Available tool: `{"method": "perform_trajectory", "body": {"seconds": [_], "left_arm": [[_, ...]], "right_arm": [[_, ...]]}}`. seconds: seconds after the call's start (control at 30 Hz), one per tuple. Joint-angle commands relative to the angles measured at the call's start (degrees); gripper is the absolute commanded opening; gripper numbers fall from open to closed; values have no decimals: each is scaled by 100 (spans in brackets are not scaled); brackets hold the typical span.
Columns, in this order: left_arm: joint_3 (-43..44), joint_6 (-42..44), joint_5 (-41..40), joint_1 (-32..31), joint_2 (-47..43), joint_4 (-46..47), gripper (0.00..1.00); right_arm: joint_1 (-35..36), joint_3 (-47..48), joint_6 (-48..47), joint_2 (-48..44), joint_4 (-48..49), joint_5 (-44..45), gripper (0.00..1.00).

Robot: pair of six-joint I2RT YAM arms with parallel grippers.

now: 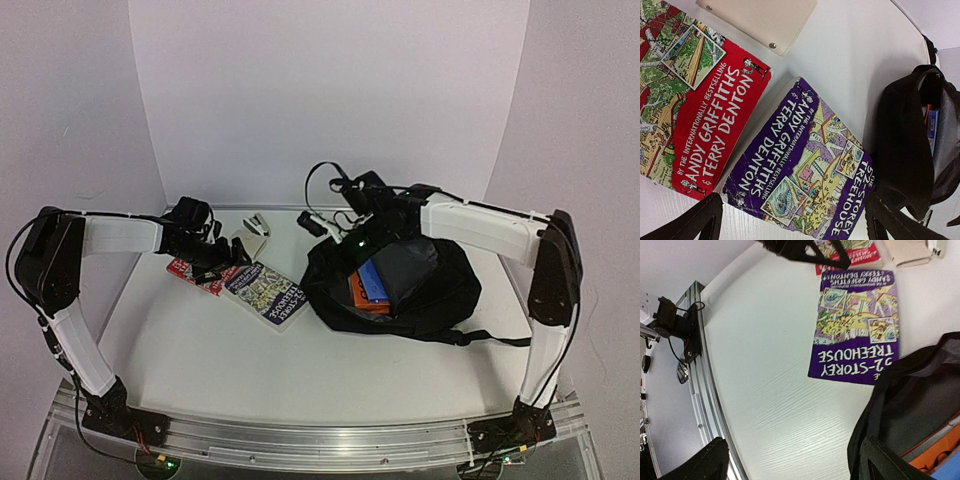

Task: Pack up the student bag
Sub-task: Move the student bag to the center of the board, then pick up the book from the center of the board.

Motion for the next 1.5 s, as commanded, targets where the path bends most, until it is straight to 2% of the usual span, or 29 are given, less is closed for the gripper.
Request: {"method": "perform_trajectory", "body": {"seconds": [0.0, 0.17, 0.37, 0.63, 0.73, 0.9, 1.1, 1.3, 1.47], "left_arm": [[52, -95, 47, 46, -92, 174, 99], [-135, -304, -9, 51, -151, 347, 99], [-242, -414, -201, 289, -215, 341, 100], [-318, -471, 67, 538, -163, 501, 99], [-512, -542, 268, 530, -303, 674, 99], [-1002, -719, 516, 412, -781, 997, 98], [-1504, -1034, 519, 167, -1203, 1258, 96], [-1746, -1310, 540, -42, -973, 1636, 95], [-1653, -1460, 576, -258, -460, 1991, 94]], "right_arm": [[188, 128, 24, 470, 95, -70, 91], [210, 258, 86, 1091, 189, 180, 90], [90, 573, 97, 1602, 190, 1319, 90], [-713, 842, 273, 1831, 182, 2077, 89], [-808, 870, 174, 1665, 181, 2026, 89], [-732, 996, 193, 1395, 192, 1229, 90], [-394, 1539, 288, 1751, 216, 1027, 90], [-319, 2263, 375, 2464, 216, 1025, 91], [-313, 2488, 379, 2855, 227, 974, 93]]}}
